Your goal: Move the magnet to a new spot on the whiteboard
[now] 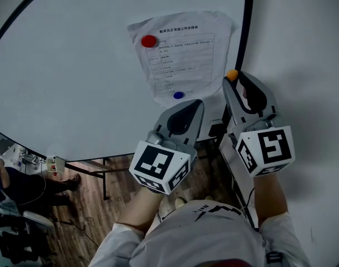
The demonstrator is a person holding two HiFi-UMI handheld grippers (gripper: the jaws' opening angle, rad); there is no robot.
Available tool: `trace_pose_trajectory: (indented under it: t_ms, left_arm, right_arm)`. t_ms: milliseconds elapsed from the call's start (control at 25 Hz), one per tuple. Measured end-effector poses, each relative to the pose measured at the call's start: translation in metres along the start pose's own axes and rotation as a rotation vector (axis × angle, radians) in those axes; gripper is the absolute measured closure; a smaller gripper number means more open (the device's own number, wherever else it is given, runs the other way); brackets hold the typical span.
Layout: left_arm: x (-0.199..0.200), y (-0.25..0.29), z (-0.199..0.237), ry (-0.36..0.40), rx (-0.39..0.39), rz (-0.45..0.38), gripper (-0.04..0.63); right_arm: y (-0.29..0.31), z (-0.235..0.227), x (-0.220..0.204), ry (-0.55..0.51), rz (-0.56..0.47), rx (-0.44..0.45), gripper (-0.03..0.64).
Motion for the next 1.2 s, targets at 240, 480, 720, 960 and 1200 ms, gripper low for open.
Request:
trace_pose_trajectory:
  t_ms: [240,480,720,960,1200]
  left_arm:
    - [0.0,-0.002,0.003,-0.012,0.018,-0.007,0.584]
    - [-0.003,-0.003,0.004,-0.019,0.02,-0.008,0.584]
    - [-0.012,-0.001,0.005,-0.018,0.025,-0.003,0.584]
    - [-0.034,0.003,0.007,-0.045,0.03,0.02,0.584]
    - [-0.057,0.01,0.007,-0.074,0.035,0.03,0.584]
  right_arm:
    - [-0.001,0.001,-0.001,0.0,0.002,-0.005,0.488]
    - [-0.001,0.001,-0.008,0.019,0.009,-0.017,0.488]
    - [-0.003,0.0,-0.023,0.033,0.027,-0.029,0.488]
    - [-0.006,0.0,-0.054,0.054,0.062,-0.038,0.488]
    - [-0.008,-0.001,-0.092,0.077,0.092,-0.048,0.488]
Point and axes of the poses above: the fingertips, and each gripper's own axes: y forward along the fingers, z to its left, x out of its top, the point moved 8 cm from there along -y, backward along the fingers, and after that the axes turned 5 degrees about y, right-handed, at the moved point
